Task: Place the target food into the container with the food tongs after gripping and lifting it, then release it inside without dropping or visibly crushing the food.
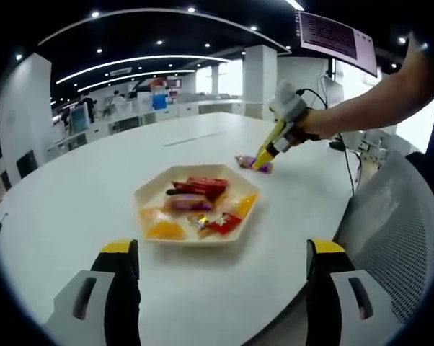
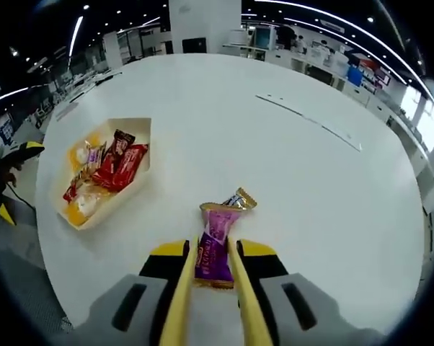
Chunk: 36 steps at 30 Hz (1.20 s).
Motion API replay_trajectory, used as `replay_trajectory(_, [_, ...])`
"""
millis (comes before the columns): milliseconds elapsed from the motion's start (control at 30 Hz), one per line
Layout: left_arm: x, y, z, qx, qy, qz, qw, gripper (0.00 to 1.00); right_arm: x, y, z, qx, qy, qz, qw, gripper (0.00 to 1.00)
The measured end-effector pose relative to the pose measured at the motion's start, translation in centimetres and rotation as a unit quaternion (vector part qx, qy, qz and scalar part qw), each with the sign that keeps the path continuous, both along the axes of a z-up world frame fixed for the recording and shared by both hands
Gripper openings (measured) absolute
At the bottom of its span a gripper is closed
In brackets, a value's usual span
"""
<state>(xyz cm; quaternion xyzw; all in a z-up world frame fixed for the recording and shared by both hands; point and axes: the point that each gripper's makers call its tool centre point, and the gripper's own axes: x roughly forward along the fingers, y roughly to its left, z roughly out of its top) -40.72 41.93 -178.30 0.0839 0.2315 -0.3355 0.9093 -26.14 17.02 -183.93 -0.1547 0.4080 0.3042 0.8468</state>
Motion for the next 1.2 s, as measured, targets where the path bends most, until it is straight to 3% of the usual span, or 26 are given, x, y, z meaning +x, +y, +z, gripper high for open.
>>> replay_trajectory(333, [0.0,-0.1,0.1,0.002,-0.002,-0.003,1.0,0.93,0.1,0.1,0.0,0.003,0.005,0.011,0.9999,0.22])
replay_trajectory(633, [-0.1,-0.2,0.0,0.002,-0.003,-0.005,1.0,0.93,0.0,-0.1,1.4,0.007,0.004,0.024,0.9997,0.23])
replay_trajectory(1200, [0.0,-0.4,0.4,-0.009,-0.006,-0.005,0.9999,0.95,1.6,0.7,8.4,0.025,-0.026,0.064,0.9973,0.23])
